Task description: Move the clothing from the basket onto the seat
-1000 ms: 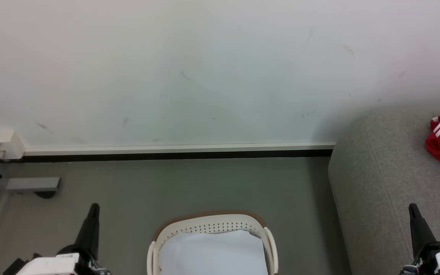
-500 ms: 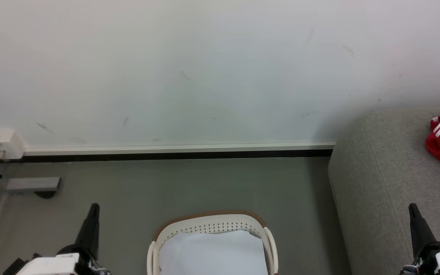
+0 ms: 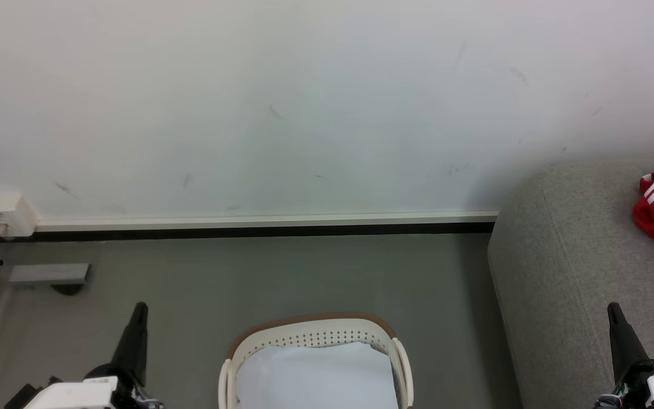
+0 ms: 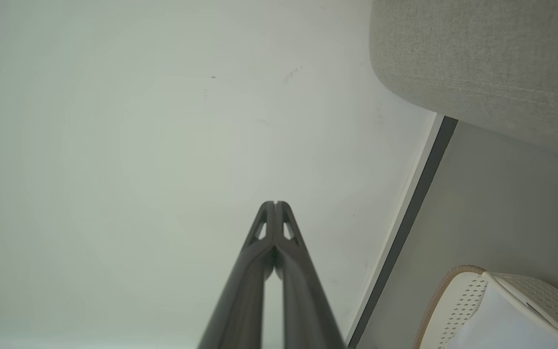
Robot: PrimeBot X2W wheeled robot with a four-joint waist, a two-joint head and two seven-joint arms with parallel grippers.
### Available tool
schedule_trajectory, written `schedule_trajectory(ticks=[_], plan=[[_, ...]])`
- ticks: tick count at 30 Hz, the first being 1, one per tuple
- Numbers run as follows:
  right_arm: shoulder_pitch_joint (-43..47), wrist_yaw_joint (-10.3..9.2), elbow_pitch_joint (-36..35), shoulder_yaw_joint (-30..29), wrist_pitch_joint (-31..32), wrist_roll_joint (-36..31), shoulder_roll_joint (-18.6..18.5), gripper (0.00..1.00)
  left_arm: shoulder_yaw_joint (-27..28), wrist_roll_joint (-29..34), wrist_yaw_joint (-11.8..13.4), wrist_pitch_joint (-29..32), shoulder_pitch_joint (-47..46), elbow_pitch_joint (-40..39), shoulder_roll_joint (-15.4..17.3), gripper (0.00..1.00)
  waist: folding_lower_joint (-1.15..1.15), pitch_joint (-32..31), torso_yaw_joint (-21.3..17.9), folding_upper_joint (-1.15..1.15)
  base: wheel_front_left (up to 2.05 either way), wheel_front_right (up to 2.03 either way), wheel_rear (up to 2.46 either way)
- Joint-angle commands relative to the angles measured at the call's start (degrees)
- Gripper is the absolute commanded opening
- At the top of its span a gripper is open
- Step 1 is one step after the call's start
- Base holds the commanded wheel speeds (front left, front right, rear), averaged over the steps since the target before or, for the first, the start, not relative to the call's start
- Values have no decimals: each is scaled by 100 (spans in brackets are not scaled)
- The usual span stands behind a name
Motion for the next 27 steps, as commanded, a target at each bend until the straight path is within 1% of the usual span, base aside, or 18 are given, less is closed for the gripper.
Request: schedule_trajectory(ticks=[1,27], plan=[[-71,-12,-32,-23,15,12,-42,0,11,-83,-11,21,-45,-19,12,0,0,0,0,0,0,0,0],[-71,-12,-32,-23,15,13,-43,0,11,-83,-11,21,-45,-19,12,0,0,0,0,0,0,0,0]])
